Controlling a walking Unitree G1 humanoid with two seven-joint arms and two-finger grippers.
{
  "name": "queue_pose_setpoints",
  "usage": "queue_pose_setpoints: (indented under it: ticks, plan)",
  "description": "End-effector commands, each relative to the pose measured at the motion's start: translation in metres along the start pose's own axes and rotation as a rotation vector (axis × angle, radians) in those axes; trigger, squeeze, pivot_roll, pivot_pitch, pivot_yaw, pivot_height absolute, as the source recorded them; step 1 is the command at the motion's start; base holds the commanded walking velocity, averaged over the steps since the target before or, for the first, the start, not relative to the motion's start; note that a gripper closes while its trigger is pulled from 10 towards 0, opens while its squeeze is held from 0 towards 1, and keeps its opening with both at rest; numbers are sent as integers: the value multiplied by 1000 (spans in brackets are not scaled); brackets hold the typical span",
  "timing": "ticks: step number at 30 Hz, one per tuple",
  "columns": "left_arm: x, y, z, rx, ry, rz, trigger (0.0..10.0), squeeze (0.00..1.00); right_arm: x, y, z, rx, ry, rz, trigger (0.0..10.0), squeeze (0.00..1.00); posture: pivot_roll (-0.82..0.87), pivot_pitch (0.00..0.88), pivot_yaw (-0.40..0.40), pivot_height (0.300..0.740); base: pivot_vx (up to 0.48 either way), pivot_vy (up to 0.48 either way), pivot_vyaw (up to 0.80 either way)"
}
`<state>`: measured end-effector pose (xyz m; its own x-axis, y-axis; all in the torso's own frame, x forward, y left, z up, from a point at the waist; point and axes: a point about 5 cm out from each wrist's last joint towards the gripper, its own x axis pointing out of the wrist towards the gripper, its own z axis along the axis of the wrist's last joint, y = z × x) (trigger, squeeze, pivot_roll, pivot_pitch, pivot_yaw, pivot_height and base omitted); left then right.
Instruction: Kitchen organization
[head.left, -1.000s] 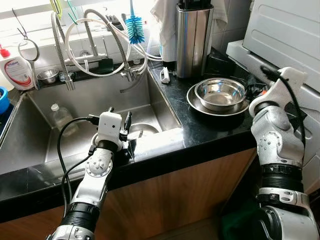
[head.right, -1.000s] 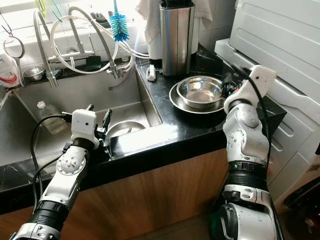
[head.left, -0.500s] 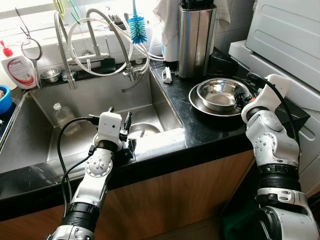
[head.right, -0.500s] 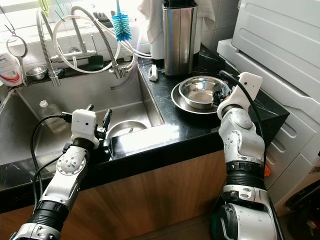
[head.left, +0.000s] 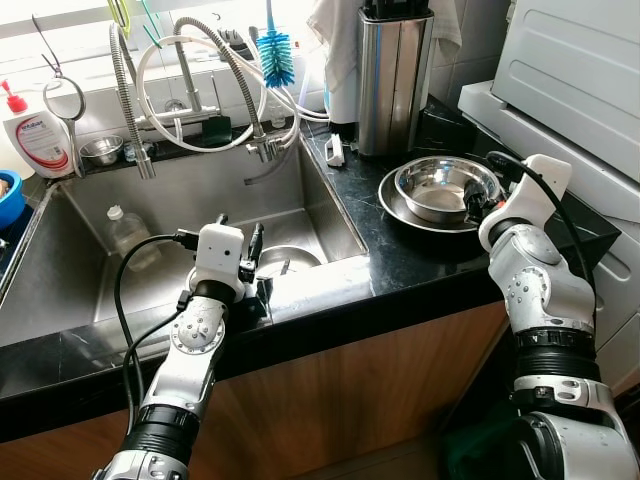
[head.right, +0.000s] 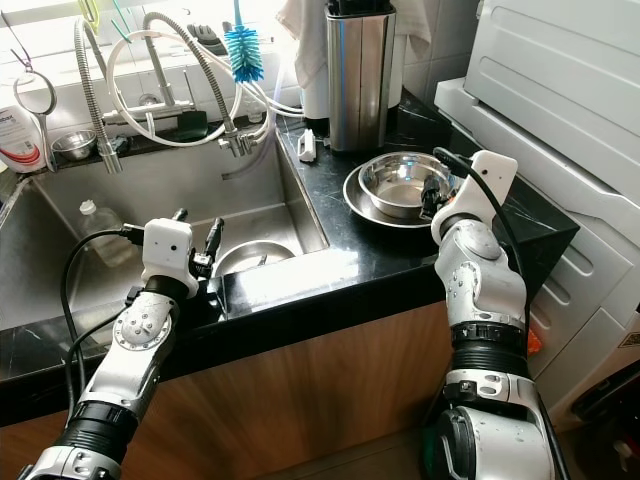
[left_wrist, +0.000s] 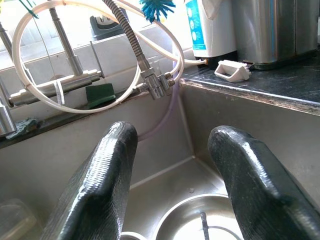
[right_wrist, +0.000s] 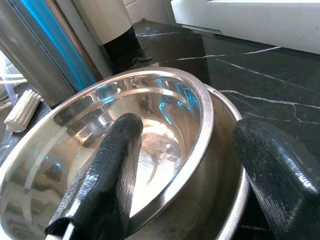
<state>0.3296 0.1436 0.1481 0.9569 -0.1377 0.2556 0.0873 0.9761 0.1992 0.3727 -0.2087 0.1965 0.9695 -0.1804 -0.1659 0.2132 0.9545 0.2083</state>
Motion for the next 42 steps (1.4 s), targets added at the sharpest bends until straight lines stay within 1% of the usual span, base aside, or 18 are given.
queue_pose_setpoints:
  ticks: [1,2,3,4,5,12,27,35,38,41,42]
  plan:
    - [1,5,1,18,4,6,10000,0,1,6,0,-6,18,15,10000,0,-144,0,73,740,0,0,0]
    - [1,4,1,17,3,4,10000,0,1,6,0,-7,17,17,10000,0,-144,0,73,740,0,0,0]
    - [2,4,2,17,2,4,10000,0,1,6,1,-8,15,22,2824,0,-144,0,73,740,0,0,0]
    - [2,4,2,16,2,3,10000,0,1,7,1,-8,14,25,2824,0,-144,0,73,740,0,0,0]
    - [2,4,2,16,1,3,10000,0,2,7,2,-10,14,29,0,0,-144,0,73,740,0,0,0]
    - [2,5,2,17,3,6,10000,0,2,10,2,-14,17,42,0,0,-143,0,72,740,0,0,0]
    - [5,4,4,16,-1,-8,10000,0,3,9,3,-22,25,37,0,0,-149,0,76,740,0,0,0]
    - [6,3,4,20,0,-26,10000,0,3,12,3,-20,27,39,0,0,-147,0,79,740,0,0,0]
    - [6,3,4,22,0,-29,10000,0,3,13,3,-12,19,36,0,0,-146,0,79,740,0,0,0]
    - [7,3,5,26,-4,-33,10000,0,3,14,9,38,-38,19,0,0,-145,0,83,740,0,0,0]
    - [7,3,5,26,-4,-33,10000,0,3,14,9,38,-38,19,0,0,-145,0,83,740,0,0,0]
